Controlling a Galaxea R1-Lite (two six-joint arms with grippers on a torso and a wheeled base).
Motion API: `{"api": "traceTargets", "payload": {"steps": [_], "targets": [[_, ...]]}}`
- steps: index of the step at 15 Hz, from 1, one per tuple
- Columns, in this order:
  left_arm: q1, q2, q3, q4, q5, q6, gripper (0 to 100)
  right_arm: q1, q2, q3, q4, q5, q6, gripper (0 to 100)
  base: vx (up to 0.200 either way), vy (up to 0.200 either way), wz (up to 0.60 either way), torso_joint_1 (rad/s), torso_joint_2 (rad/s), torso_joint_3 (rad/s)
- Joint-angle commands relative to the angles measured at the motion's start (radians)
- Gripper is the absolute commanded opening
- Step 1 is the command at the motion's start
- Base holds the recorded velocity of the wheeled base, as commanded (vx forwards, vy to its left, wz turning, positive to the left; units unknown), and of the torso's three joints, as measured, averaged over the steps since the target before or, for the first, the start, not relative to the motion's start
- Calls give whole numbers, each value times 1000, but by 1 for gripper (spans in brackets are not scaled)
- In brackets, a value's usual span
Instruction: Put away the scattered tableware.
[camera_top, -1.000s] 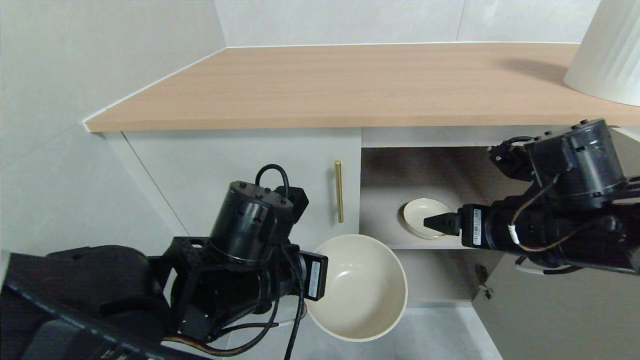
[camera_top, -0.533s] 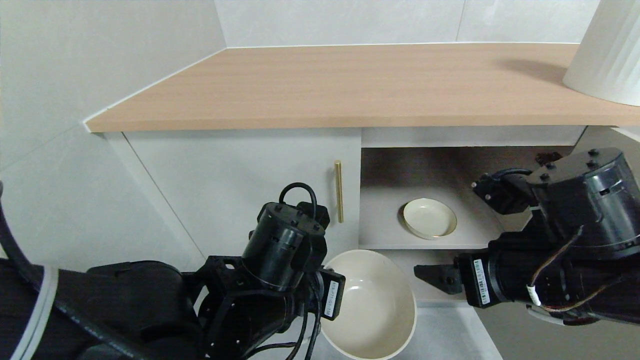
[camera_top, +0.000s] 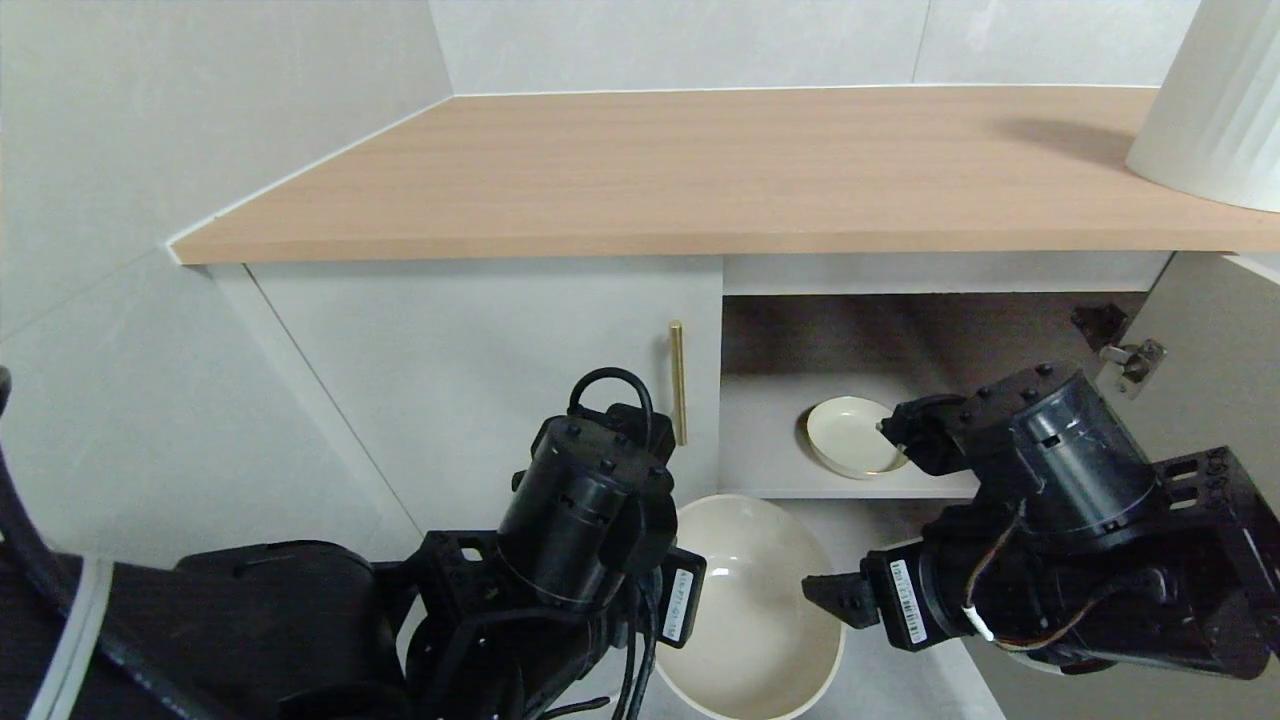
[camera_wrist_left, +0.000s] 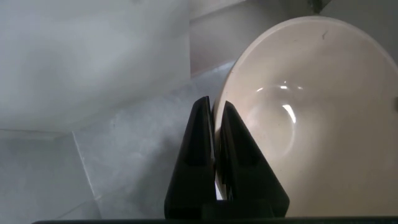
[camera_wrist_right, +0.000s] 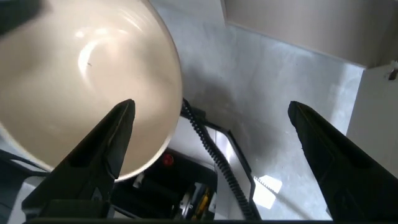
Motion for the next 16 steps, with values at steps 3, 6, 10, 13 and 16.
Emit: {"api": "traceTargets", "payload": {"steps": [3,6,10,13,16], "targets": [[-13,-9,2,-7,10,0,0,1,36,-2,-9,-2,0,100,0,0,0,0,0,0],[-29,-10,2,-7,22,0,0,1,39,0,-15,0,0,100,0,0,0,0,0,0],[-33,-12,3,-7,22,-1,0,1,56,-2,-23,0,2,0,0,0,0,0,0,0],[-35,-12,5,-7,22,-1,0,2,53,1,-34,0,2,0,0,0,0,0,0,0],[-35,-12,5,-7,22,-1,0,2,52,1,-34,-2,2,0,0,0,0,0,0,0]]}}
